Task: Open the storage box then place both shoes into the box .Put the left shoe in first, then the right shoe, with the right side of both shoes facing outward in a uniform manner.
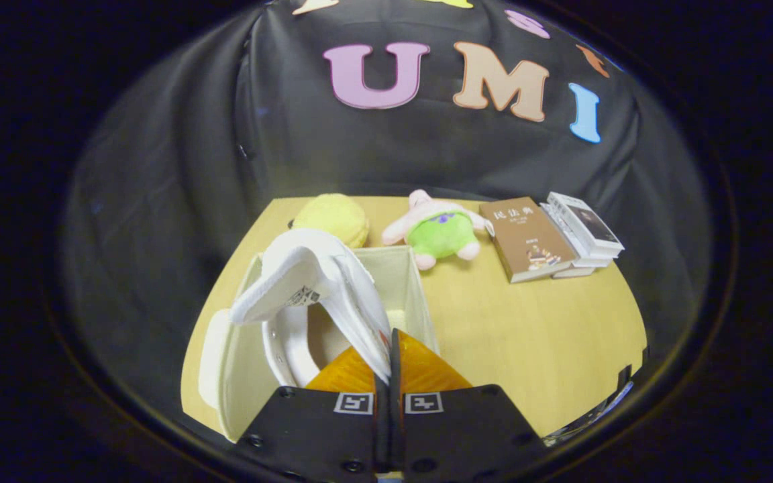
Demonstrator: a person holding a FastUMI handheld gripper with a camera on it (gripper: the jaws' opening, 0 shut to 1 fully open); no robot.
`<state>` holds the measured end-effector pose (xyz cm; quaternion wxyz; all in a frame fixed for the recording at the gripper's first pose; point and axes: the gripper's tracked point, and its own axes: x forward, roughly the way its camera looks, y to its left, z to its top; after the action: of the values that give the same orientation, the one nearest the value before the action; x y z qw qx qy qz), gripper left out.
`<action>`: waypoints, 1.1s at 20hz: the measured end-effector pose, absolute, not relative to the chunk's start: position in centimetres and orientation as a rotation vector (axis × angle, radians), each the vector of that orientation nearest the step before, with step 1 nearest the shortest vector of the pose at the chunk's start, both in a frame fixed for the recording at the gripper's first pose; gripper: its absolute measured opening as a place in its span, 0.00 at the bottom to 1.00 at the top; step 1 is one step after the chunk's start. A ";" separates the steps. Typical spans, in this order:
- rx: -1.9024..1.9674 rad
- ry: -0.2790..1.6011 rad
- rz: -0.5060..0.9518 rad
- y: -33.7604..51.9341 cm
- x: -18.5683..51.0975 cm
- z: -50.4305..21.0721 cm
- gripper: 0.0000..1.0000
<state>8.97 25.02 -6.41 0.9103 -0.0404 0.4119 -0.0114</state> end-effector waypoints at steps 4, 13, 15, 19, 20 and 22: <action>-0.024 0.923 -0.084 23.5 9.7 -10.1 0.04; 0.037 0.964 0.003 24.3 8.8 -10.5 0.19; 0.090 0.950 0.043 24.7 8.1 -9.1 0.35; 0.162 0.888 0.117 25.3 6.6 -6.0 0.75; 0.172 0.876 0.125 25.2 5.9 -5.2 0.81; 0.167 0.845 0.136 24.7 4.8 -4.0 0.94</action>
<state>4.81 24.71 -4.04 0.9064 0.0809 0.4094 0.0656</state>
